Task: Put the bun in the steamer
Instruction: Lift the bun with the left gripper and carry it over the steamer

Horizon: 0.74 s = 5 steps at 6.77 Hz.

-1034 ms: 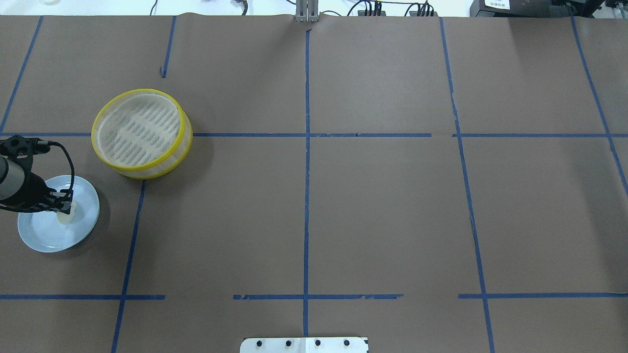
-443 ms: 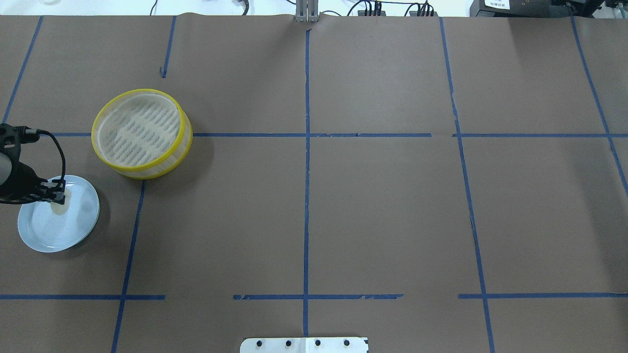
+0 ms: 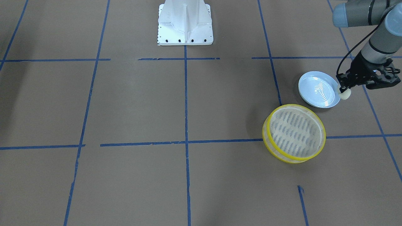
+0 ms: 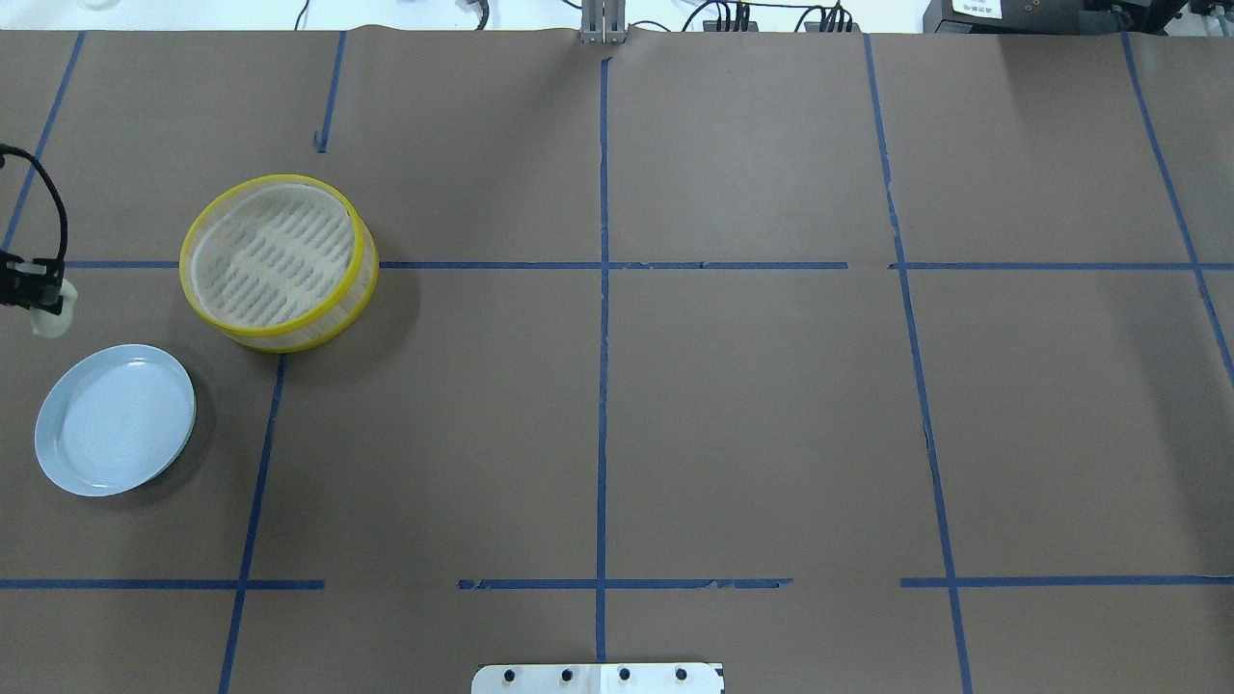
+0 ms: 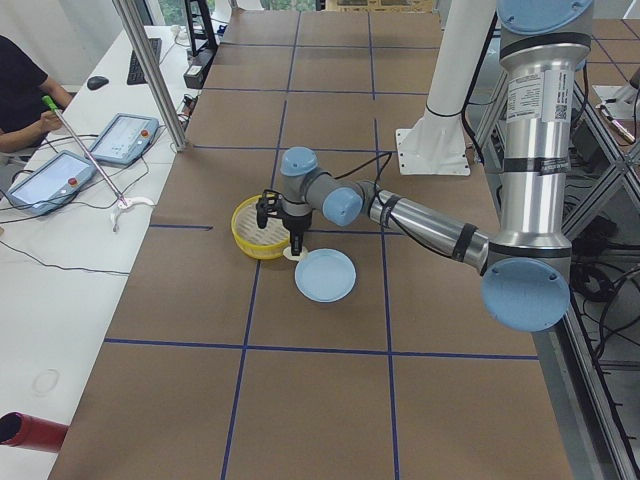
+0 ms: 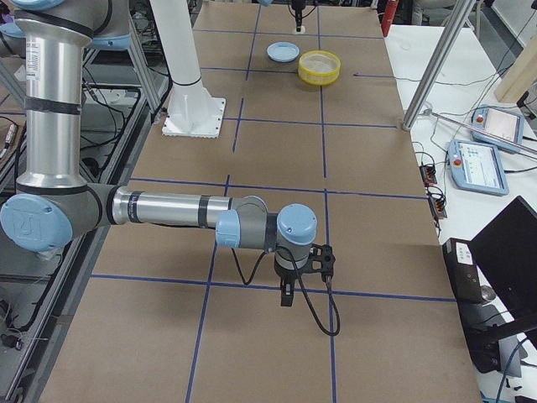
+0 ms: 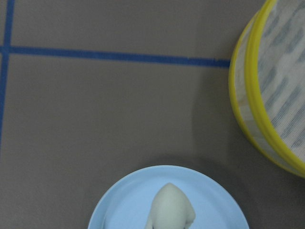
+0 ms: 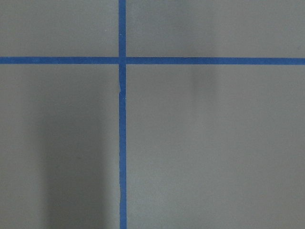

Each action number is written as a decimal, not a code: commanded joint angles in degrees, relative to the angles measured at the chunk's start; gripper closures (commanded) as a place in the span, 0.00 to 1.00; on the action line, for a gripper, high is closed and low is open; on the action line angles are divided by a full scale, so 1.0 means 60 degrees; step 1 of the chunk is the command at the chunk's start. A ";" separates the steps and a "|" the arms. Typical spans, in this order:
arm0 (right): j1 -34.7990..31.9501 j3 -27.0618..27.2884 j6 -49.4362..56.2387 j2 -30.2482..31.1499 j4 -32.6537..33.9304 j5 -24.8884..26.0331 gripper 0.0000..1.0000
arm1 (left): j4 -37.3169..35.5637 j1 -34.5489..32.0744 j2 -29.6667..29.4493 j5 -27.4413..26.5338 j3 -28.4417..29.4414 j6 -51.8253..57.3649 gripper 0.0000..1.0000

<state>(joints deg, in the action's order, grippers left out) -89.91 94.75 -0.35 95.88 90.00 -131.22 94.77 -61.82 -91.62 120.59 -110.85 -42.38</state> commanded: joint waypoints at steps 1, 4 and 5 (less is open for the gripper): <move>0.0000 0.0000 0.0000 0.0002 0.0000 0.0000 0.00 | -0.1494 -0.0331 -0.1496 0.0014 -0.0056 0.0340 0.83; 0.0000 0.0000 0.0000 -0.0013 0.0000 0.0000 0.00 | -0.1718 -0.0200 -0.2874 0.0848 0.0686 -0.0271 0.83; 0.0000 0.0000 0.0000 0.0002 0.0000 0.0000 0.00 | -0.1384 0.0337 -0.3604 0.0806 0.1474 -0.1378 0.82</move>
<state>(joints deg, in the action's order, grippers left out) -89.91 94.73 -0.35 95.82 90.00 -131.22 84.90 -62.38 -108.78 124.98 -106.58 -44.83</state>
